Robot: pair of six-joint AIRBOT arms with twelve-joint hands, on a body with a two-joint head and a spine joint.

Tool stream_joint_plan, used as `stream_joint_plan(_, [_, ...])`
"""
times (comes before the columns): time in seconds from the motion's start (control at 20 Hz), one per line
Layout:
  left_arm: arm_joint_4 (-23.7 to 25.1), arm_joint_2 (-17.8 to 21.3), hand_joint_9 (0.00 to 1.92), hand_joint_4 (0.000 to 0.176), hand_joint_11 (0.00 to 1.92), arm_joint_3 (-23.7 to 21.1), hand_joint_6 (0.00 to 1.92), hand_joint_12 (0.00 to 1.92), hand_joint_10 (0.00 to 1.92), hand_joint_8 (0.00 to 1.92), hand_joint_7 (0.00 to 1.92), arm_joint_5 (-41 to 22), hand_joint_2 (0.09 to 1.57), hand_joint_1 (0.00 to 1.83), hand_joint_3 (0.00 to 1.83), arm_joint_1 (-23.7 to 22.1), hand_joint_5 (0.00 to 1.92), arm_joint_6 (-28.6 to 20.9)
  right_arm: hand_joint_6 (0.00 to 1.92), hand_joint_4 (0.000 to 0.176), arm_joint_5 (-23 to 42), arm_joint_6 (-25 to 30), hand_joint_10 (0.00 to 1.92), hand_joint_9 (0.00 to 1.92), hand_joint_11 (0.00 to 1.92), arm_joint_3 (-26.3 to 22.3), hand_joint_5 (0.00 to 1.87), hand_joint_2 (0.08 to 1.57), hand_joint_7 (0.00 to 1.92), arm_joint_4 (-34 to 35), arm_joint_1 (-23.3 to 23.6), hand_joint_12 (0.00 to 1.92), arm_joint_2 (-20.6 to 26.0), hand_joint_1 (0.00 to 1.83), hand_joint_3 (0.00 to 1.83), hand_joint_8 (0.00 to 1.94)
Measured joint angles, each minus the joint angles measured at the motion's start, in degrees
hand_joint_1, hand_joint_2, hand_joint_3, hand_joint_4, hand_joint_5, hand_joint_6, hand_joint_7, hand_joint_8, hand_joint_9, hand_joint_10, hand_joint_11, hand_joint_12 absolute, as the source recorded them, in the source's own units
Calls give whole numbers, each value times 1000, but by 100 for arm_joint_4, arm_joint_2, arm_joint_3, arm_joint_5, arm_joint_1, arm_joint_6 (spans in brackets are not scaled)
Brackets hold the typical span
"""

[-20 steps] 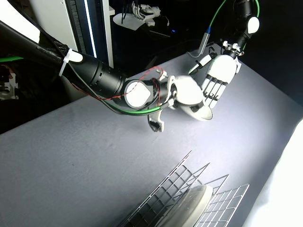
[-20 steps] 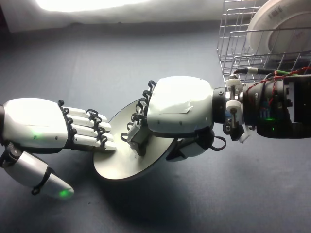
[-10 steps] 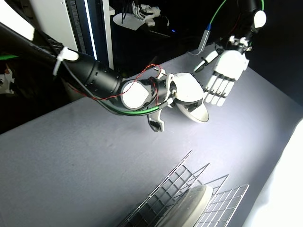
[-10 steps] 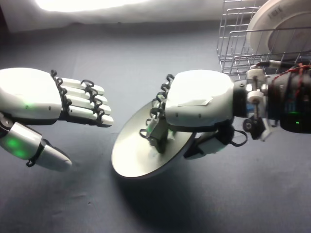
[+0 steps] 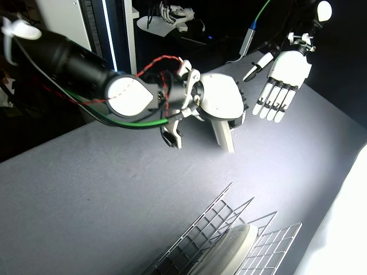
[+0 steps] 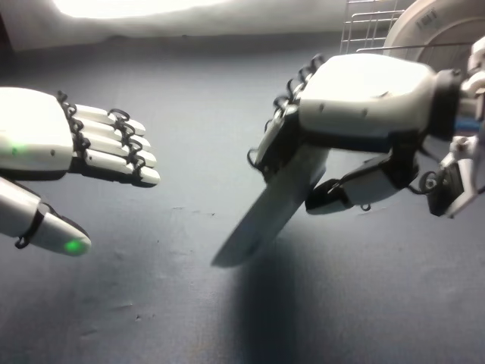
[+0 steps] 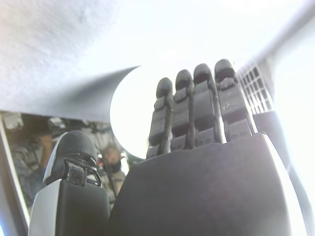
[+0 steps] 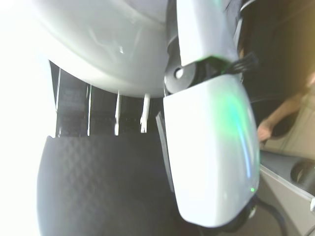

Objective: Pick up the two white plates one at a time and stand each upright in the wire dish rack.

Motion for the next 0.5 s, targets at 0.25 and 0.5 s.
stream_joint_plan(0.25, [151,96,95,0,25,0,0,62,1,0,142,-92,1213,0,4,-229,158,-105,830,0,-17,17,1071,980,865,-284,1039,1059,1176,1239,221,1070,448,1389,0,616])
stream_joint_plan(0.5, [223,153,104,0,35,59,0,80,8,3,144,-133,1214,0,3,-372,156,-188,869,0,-131,13,1065,935,878,-273,1067,1062,1174,2671,354,1035,616,1385,0,600])
